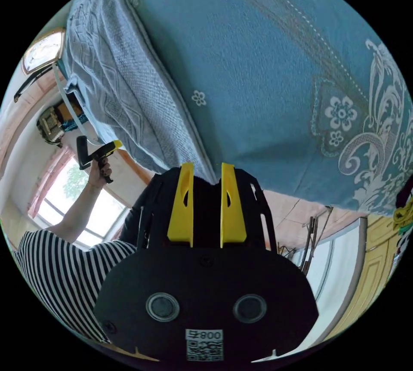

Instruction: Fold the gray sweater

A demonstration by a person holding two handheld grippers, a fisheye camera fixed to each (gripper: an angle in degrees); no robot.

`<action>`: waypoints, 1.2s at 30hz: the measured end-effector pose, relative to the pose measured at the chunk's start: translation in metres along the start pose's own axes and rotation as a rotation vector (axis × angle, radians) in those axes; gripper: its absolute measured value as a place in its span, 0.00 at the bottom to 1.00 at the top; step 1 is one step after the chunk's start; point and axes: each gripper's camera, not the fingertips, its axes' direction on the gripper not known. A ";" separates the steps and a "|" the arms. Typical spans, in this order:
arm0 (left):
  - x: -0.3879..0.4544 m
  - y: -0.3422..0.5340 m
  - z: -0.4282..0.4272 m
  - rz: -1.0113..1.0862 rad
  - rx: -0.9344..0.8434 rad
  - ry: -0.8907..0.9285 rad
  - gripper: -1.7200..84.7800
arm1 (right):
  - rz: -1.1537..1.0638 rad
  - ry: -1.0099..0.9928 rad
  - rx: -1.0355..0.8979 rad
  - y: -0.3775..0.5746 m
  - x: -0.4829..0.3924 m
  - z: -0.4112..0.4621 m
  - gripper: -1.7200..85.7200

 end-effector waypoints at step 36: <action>0.028 0.119 -0.098 -0.297 0.010 -0.092 0.06 | -0.028 -0.176 -0.021 -0.001 0.000 0.071 0.03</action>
